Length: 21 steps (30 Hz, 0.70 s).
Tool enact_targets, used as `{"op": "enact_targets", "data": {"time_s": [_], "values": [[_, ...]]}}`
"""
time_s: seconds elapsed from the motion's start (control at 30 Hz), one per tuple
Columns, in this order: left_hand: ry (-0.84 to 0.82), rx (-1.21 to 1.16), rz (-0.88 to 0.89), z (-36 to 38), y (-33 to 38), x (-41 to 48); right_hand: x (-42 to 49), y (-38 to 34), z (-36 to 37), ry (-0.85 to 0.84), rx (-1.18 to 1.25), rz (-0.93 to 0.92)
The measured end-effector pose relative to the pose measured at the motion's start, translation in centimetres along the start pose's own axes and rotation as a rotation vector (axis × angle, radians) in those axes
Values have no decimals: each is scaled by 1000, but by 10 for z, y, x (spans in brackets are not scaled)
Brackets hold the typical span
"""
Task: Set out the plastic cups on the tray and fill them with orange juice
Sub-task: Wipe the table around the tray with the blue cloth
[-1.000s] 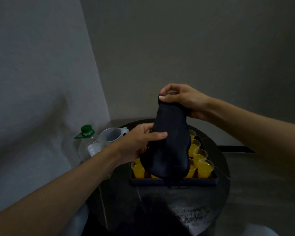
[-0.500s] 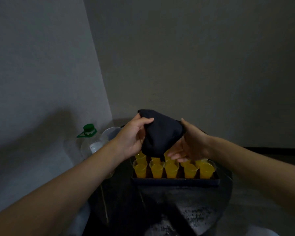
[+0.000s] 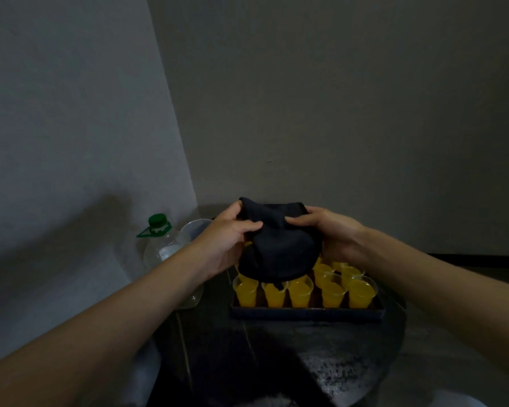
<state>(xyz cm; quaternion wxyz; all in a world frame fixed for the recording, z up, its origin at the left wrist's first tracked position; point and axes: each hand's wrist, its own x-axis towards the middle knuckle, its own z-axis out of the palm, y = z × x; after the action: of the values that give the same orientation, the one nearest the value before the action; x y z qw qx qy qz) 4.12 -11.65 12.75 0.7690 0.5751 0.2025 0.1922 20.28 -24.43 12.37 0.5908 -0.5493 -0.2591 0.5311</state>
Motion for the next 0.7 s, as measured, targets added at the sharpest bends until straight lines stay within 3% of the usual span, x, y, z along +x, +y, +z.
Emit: {"op": "enact_targets", "data": {"time_s": [0.23, 0.37, 0.53, 0.7], "values": [[106, 198, 67, -13, 14, 1, -4, -10, 3, -11, 12, -260], [8, 165, 192, -12, 27, 2, -14, -26, 8, -56, -23, -428], [-33, -3, 349, -9, 48, -1, -27, -52, 11, -234, -302, -668], [-105, 96, 474, -10, 57, -4, -40, -62, -2, -237, -791, -809]]}}
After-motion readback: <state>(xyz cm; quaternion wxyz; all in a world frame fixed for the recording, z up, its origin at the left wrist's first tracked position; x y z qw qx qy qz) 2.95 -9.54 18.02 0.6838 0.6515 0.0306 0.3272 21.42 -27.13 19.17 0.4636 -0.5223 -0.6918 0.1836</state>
